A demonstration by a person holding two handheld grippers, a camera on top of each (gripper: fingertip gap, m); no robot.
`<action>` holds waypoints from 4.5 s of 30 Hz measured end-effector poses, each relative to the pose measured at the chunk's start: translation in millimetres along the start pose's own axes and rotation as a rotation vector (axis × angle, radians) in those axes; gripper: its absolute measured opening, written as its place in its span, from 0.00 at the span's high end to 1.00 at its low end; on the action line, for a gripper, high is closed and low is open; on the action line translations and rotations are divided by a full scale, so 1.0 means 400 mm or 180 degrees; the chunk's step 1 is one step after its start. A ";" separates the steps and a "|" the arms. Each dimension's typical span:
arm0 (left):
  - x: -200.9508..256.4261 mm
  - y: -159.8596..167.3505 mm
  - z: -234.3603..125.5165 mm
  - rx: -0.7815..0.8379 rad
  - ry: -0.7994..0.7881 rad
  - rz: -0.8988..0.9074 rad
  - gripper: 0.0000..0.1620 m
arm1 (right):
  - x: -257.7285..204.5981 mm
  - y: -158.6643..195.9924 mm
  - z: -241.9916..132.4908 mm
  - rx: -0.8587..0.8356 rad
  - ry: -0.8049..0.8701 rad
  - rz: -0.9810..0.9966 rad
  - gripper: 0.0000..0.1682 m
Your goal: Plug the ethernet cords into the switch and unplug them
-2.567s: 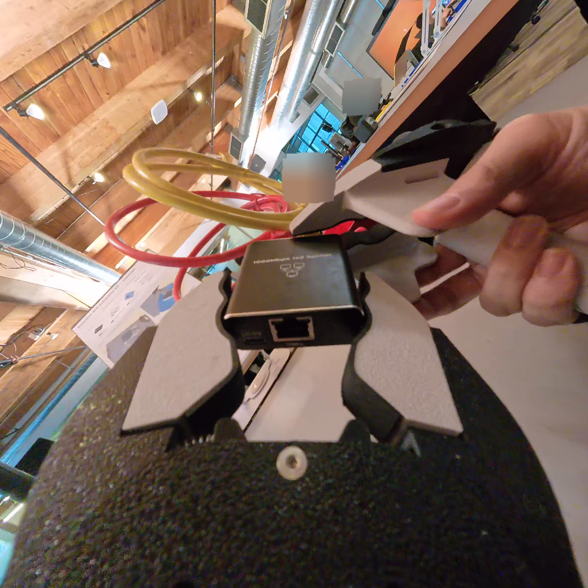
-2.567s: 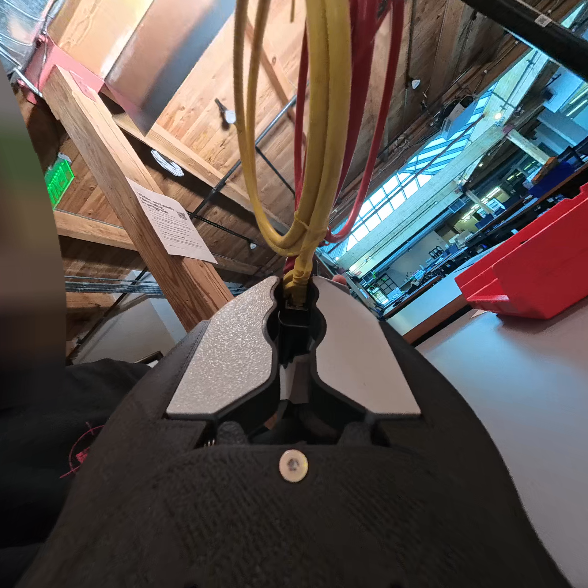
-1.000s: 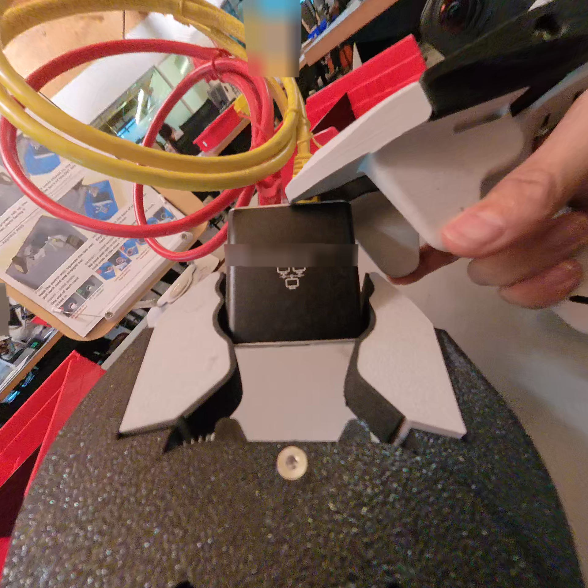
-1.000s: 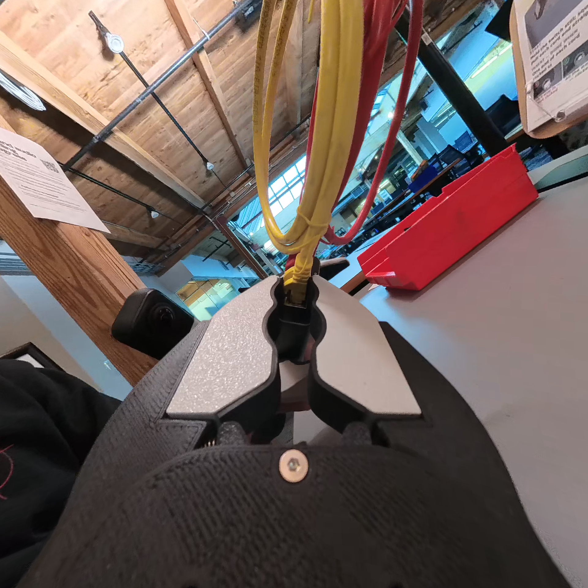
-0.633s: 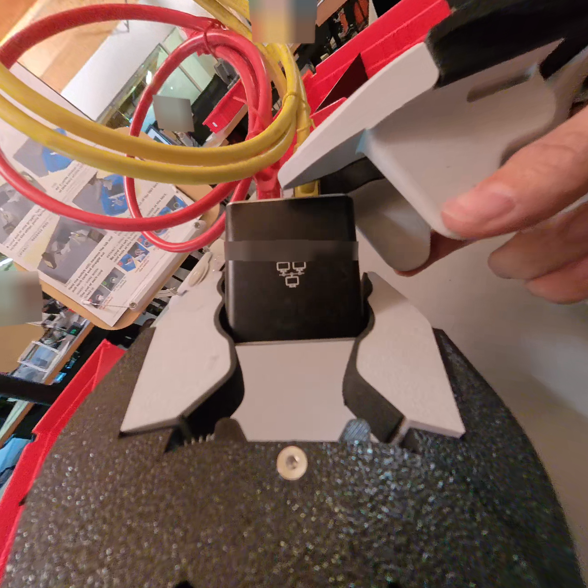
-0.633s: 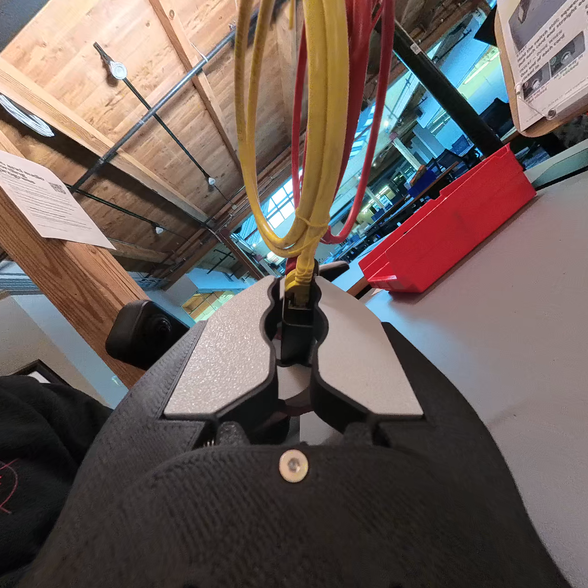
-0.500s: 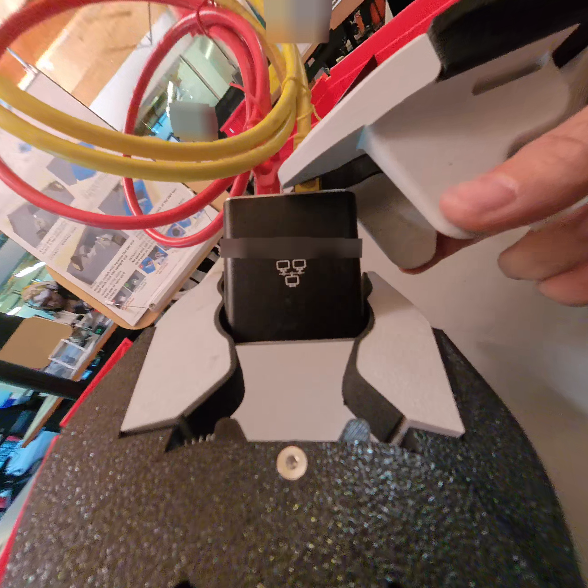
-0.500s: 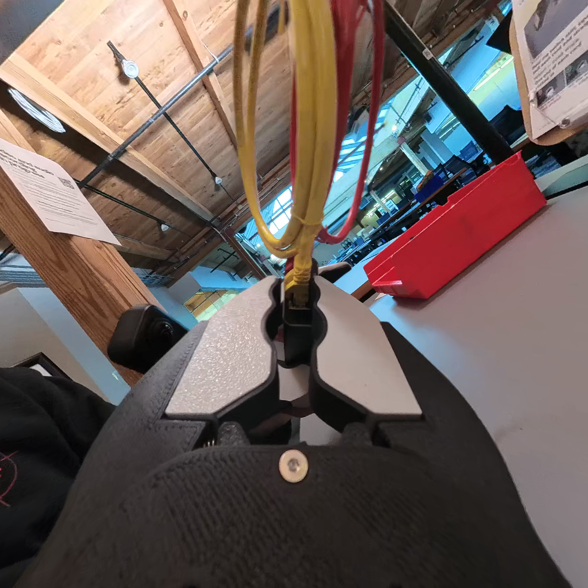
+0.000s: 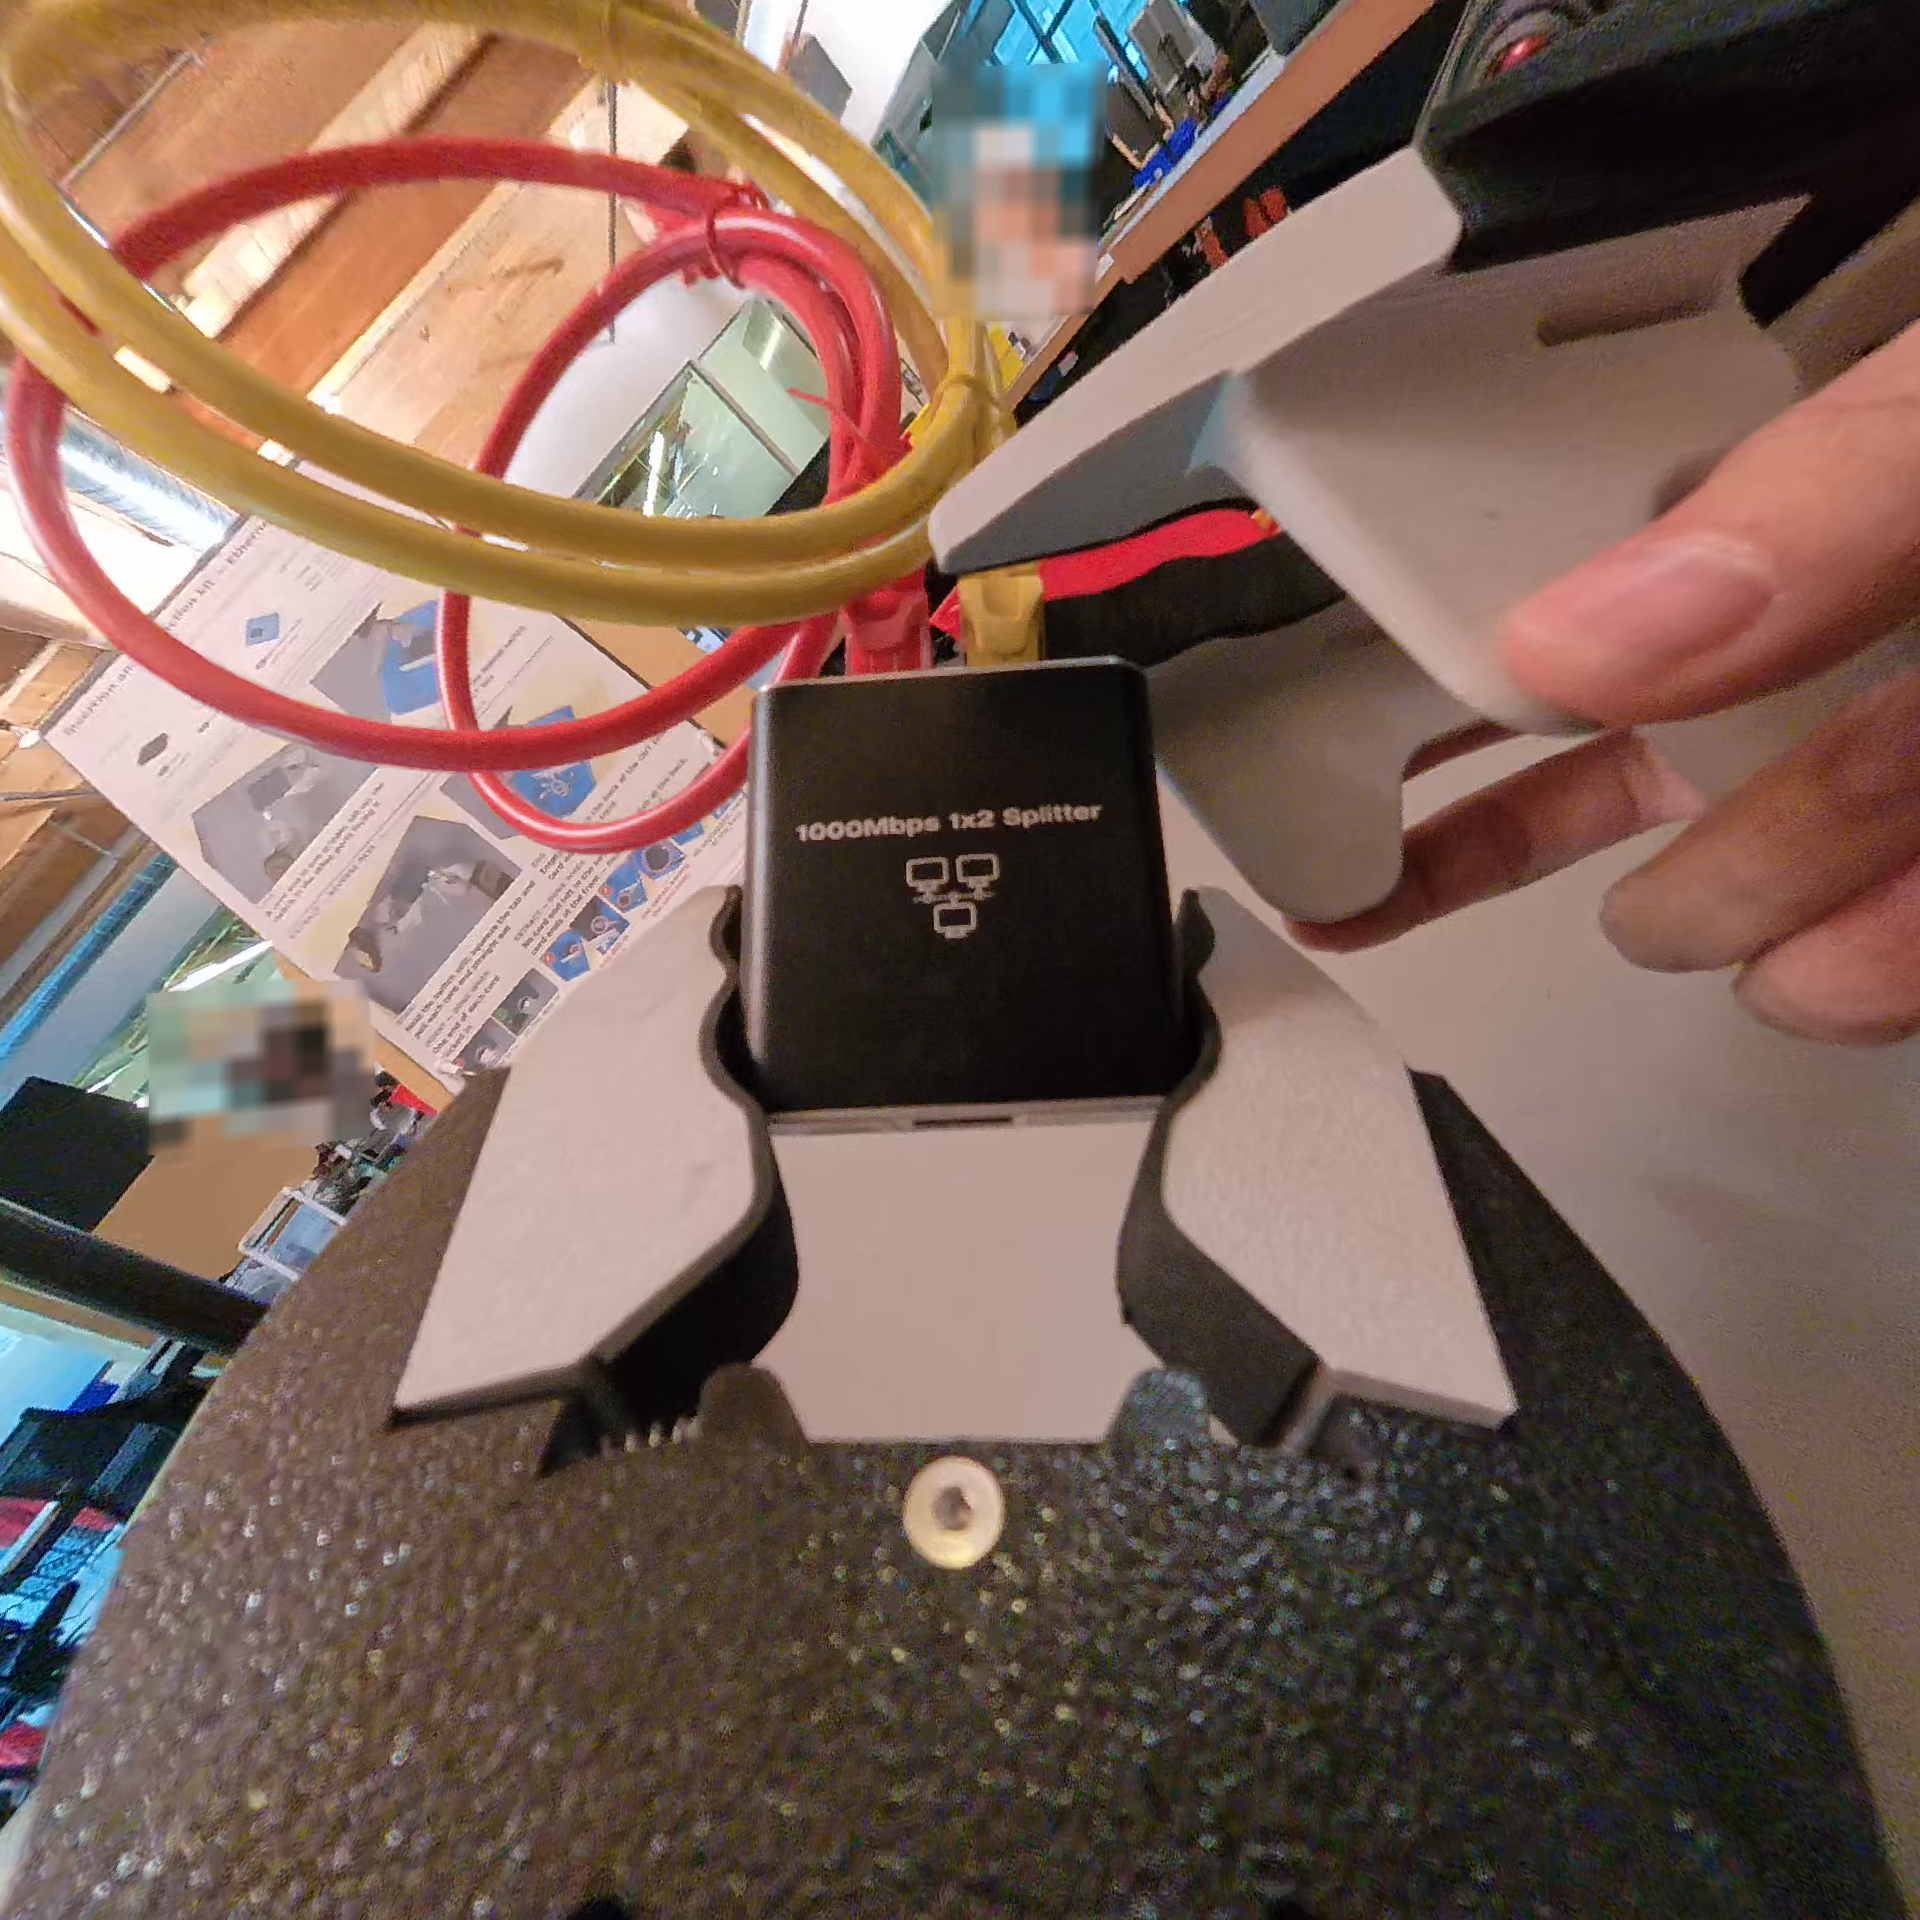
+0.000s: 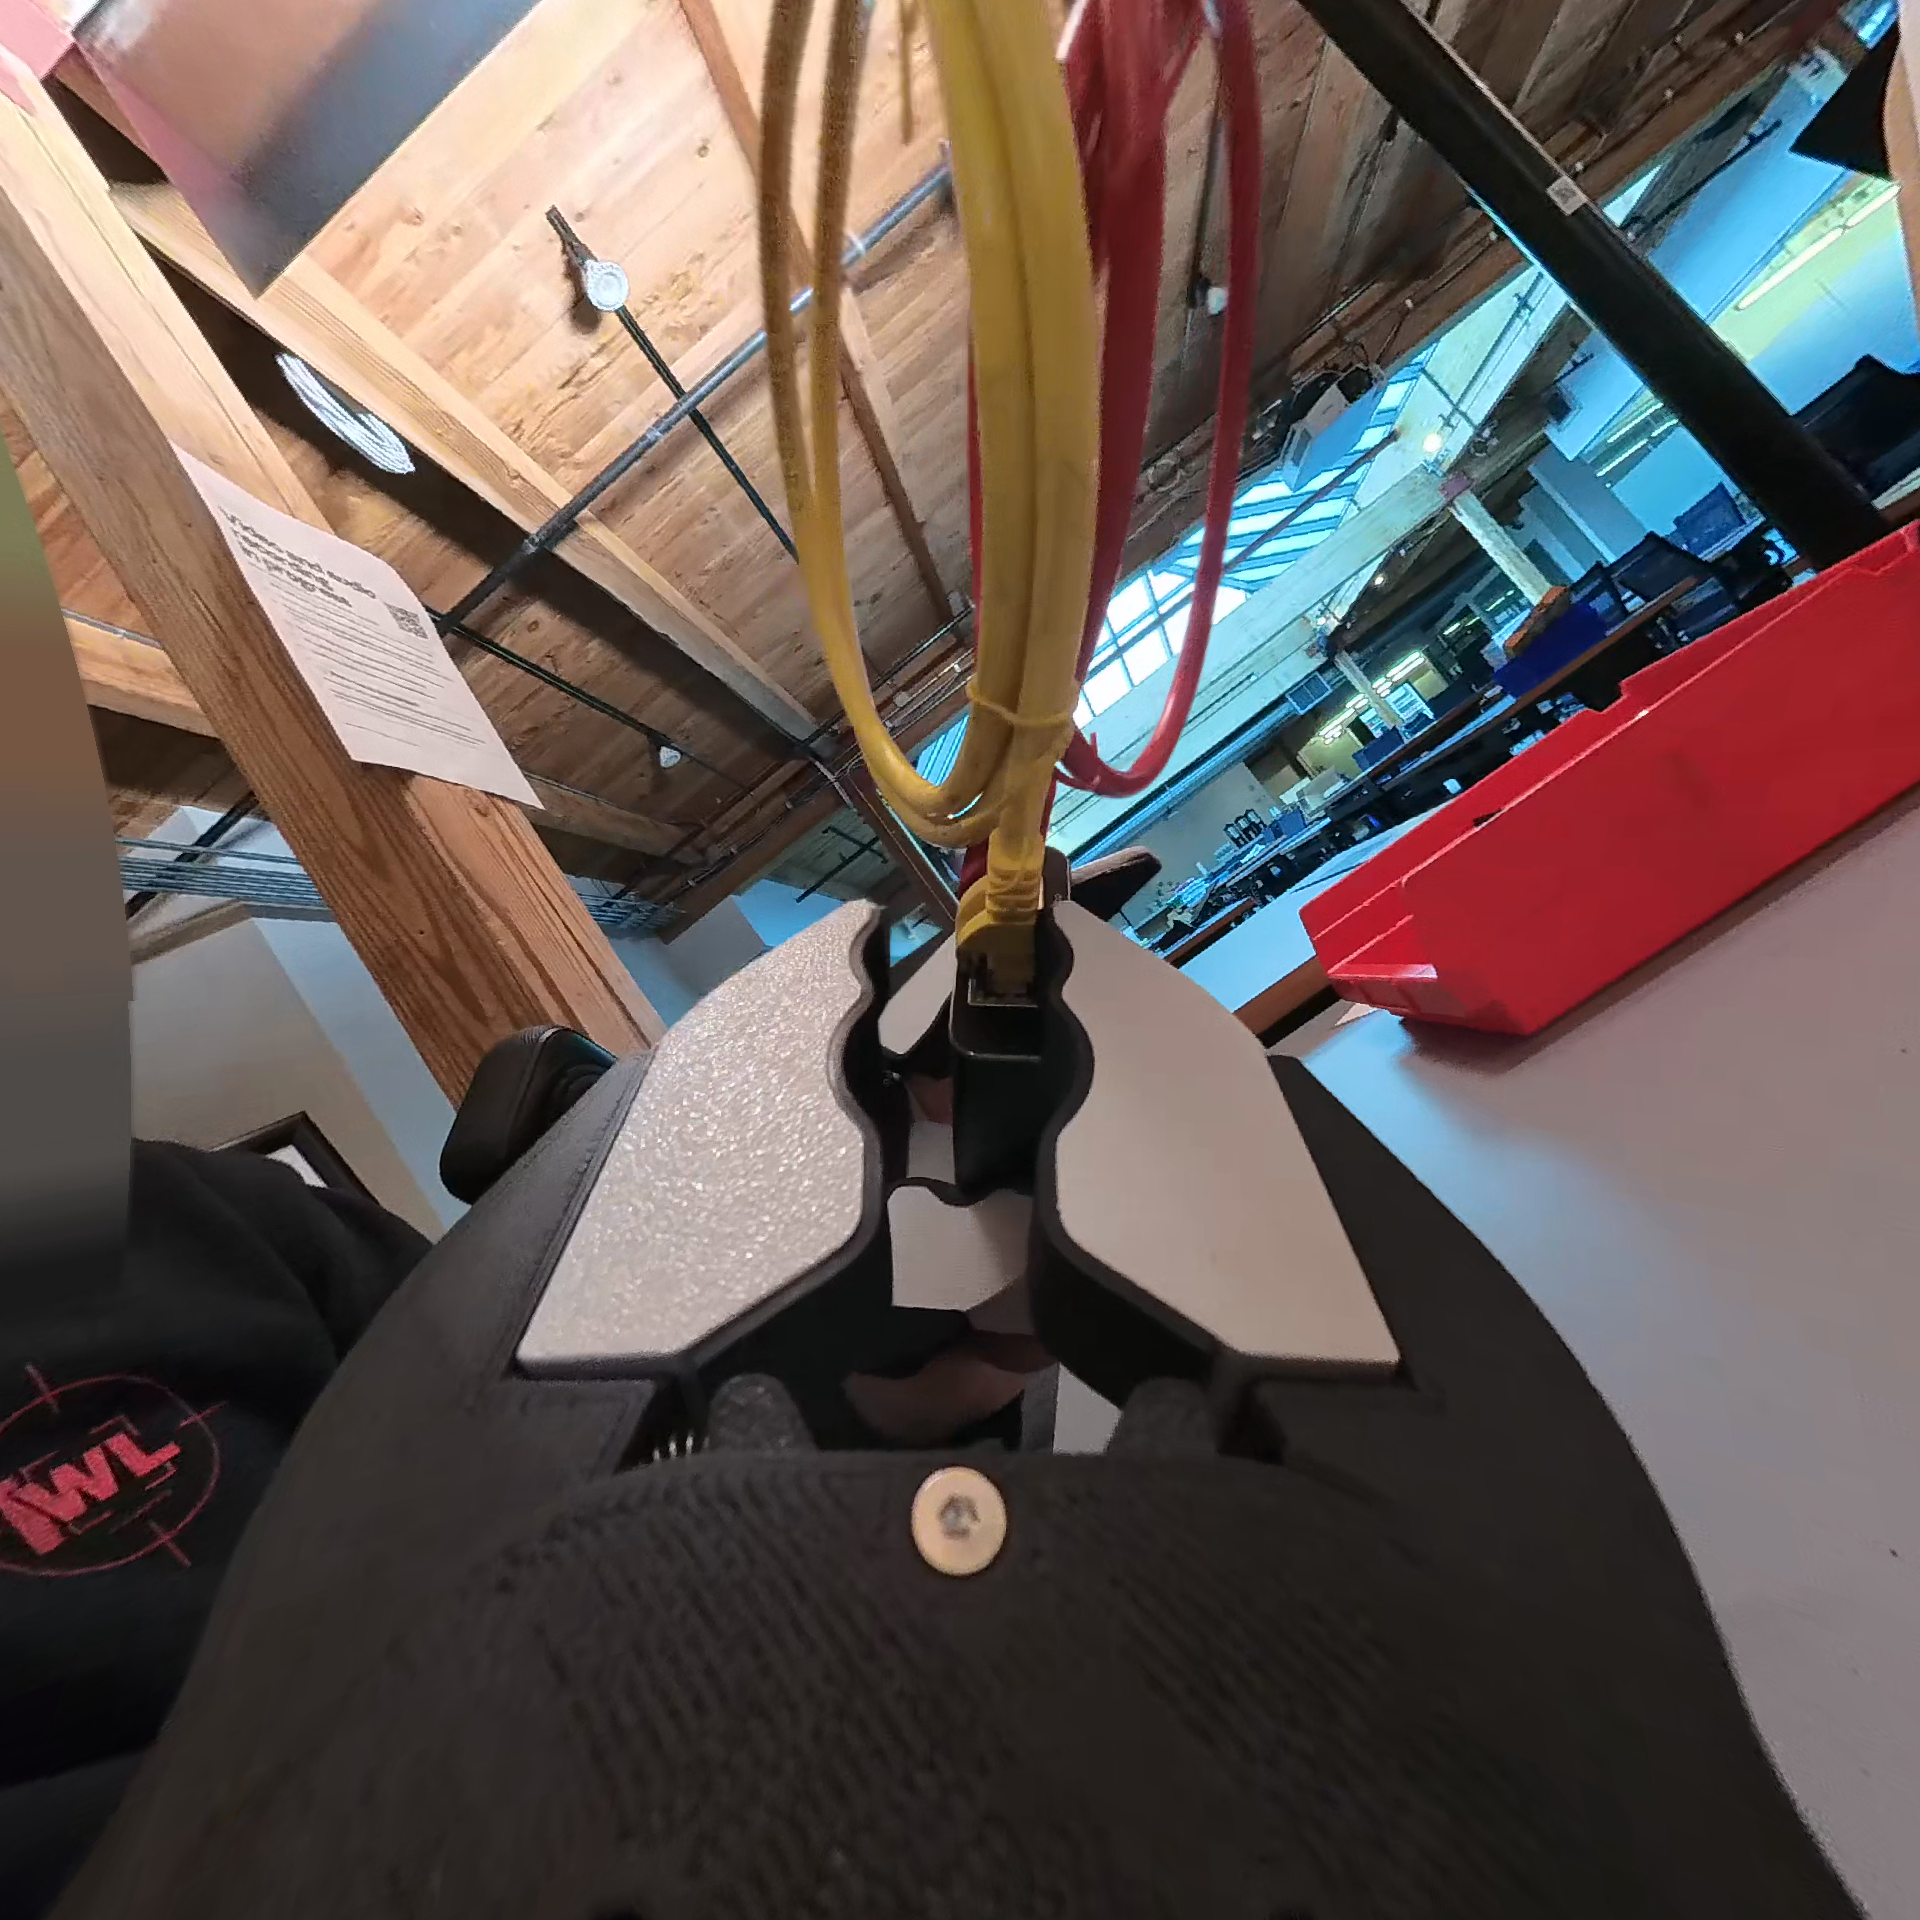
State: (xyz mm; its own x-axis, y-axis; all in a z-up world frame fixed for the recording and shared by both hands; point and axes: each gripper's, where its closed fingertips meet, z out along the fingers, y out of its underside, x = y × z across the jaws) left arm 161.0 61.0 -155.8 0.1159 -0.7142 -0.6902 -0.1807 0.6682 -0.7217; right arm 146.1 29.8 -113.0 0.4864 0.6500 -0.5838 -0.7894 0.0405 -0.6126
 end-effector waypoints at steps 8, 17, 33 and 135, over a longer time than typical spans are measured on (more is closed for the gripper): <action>-0.013 -0.010 -0.007 0.0079 -0.0083 0.0063 0.52 | -0.032 -0.001 0.006 -0.0011 -0.0211 -0.0120 0.85; -0.010 -0.013 -0.007 0.0082 -0.0034 -0.0027 0.52 | -0.025 -0.003 0.002 -0.0033 -0.0137 -0.0119 0.91; -0.011 -0.012 -0.004 0.0002 -0.0082 0.0108 0.52 | -0.003 -0.003 -0.007 -0.0003 -0.0062 0.0049 0.91; 0.061 0.021 0.004 -0.0311 0.0639 -0.0220 0.52 | 0.052 0.019 -0.046 -0.0463 0.0557 -0.0525 0.91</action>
State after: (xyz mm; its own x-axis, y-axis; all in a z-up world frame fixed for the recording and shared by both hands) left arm 164.0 49.5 -178.9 -0.0636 -0.7913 -0.6081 -0.2739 0.5998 -0.7518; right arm 157.3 29.7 -139.7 0.6710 0.5024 -0.5453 -0.6384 0.0173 -0.7695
